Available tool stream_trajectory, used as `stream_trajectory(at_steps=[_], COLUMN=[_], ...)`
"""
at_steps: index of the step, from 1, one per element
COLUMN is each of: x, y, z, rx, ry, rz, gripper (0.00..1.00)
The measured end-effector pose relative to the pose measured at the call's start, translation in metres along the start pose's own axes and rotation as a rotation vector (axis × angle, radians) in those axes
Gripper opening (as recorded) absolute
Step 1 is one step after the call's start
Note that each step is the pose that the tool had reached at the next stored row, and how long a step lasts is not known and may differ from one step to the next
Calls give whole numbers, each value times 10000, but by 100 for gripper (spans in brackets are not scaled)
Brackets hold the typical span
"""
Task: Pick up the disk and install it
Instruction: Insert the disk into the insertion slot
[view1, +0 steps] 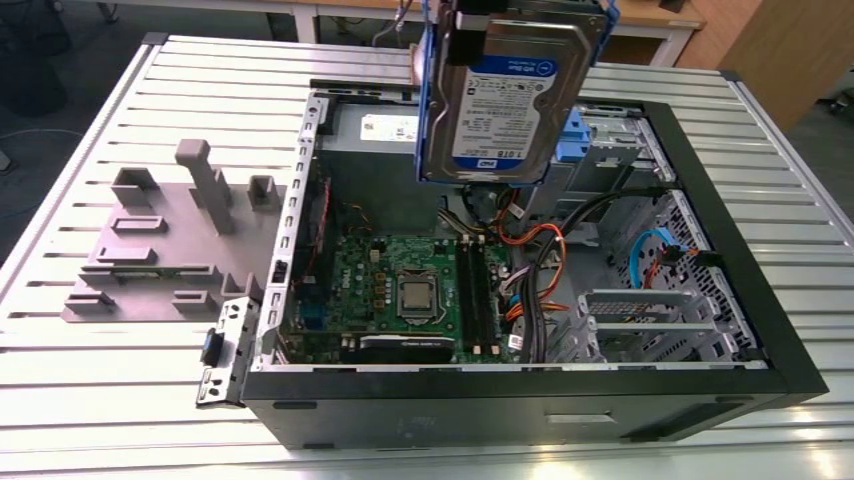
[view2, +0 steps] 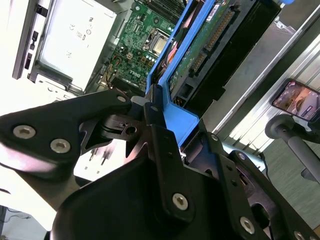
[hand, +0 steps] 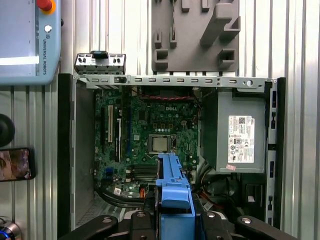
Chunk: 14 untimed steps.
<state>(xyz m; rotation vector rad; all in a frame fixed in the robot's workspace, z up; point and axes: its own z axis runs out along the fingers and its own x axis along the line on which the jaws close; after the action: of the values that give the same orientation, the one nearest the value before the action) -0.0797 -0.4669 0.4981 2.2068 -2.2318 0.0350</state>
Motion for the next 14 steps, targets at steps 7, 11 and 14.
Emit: stream_trajectory(at_steps=[7, 11, 14], x=[0, 0, 0], y=[-16, -24, -31], z=[0, 0, 0], rx=[-1, 0, 0], ry=[1, 1, 0], rz=[0, 0, 0], gripper=[36, 36, 36])
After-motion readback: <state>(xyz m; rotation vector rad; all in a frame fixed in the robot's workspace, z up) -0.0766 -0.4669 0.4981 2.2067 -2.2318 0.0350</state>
